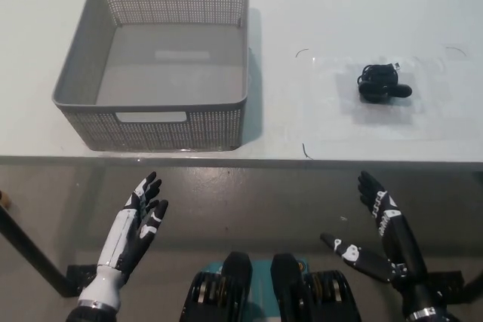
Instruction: Use the right hand to pick up a webcam and put it into a container on the left side
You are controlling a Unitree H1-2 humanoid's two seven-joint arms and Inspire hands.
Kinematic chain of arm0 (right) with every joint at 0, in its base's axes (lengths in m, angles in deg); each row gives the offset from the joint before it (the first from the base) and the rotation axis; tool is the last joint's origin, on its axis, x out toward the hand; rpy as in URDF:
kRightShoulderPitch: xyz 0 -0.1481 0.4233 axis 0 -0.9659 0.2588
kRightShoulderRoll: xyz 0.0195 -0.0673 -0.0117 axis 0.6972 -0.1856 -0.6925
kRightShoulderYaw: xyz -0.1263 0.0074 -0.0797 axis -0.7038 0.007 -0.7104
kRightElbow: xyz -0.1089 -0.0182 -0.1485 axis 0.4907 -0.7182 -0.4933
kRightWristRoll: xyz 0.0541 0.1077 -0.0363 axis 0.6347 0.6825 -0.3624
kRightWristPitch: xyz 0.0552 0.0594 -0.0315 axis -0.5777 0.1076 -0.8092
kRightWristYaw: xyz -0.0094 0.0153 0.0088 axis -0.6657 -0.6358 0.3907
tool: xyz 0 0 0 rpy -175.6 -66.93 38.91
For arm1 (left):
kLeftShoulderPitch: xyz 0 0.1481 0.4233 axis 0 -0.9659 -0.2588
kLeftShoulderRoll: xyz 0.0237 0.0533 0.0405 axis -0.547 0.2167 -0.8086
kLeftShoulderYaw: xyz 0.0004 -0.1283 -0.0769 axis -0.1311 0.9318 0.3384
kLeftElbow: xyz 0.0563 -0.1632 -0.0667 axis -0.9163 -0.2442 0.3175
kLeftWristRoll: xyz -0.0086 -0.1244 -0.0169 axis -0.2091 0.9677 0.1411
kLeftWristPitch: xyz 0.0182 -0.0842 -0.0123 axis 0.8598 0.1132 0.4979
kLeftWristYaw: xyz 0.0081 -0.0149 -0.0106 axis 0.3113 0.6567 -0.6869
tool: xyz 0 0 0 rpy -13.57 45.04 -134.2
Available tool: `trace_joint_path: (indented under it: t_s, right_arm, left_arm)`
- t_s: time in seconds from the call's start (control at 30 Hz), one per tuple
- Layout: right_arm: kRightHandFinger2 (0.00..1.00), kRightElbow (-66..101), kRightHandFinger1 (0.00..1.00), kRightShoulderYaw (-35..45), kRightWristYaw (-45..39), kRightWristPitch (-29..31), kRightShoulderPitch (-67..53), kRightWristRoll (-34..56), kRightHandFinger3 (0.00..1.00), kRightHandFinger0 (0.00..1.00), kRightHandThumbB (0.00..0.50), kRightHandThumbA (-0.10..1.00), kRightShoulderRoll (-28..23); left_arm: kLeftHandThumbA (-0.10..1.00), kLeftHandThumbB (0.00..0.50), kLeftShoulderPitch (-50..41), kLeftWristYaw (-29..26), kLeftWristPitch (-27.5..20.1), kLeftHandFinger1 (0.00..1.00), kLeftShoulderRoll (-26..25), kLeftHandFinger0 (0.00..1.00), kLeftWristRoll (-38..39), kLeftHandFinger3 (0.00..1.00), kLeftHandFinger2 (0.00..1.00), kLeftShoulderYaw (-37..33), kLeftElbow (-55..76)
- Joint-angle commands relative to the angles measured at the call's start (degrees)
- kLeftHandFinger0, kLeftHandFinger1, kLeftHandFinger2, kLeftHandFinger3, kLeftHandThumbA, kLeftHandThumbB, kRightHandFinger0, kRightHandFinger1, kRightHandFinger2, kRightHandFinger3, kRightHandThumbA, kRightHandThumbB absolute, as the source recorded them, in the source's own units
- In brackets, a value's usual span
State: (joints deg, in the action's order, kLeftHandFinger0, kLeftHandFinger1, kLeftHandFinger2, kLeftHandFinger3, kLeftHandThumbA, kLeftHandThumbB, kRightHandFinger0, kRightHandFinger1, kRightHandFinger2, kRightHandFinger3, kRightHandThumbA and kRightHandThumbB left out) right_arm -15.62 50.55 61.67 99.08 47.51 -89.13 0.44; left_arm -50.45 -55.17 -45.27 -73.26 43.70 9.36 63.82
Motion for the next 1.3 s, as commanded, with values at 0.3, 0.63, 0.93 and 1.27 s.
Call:
trace_joint_path:
  t_s: [0.3, 0.63, 0.93, 1.27]
  right_arm:
    - [1.0, 15.47, 1.0, 4.24, 3.24, 3.97, 2.83, -8.04, 1.0, 1.0, 0.156, 0.92, -2.29]
    - [1.0, 19.0, 1.0, 9.14, 3.33, -4.37, 14.5, -13.28, 1.0, 1.0, 0.239, 0.99, -7.63]
    - [1.0, 13.77, 1.0, 9.54, -0.13, -15.17, 31.13, -11.56, 1.0, 1.0, 0.304, 0.94, -13.79]
    - [1.0, -5.0, 1.0, 0.49, -7.13, -23.37, 53.41, -17.44, 1.0, 1.0, 0.331, 0.83, -19.49]
  left_arm:
    - [1.0, 0.102, 1.09, 2.96, -5.22, 1.0, -1.28, 1.0, 2.66, 1.0, 1.0, -0.42, 0.94]
    - [1.0, 0.133, -0.25, 3.85, -5.68, 1.0, -0.92, 1.0, 1.0, 1.0, 1.0, -2.51, 1.19]
    - [1.0, 0.135, -1.35, 4.79, -6.14, 1.0, -0.68, 1.0, 1.93, 1.0, 1.0, -3.68, 0.96]
    - [1.0, 0.153, -2.06, 5.07, -5.06, 1.0, -0.23, 1.0, 2.49, 1.0, 1.0, -3.99, 1.65]
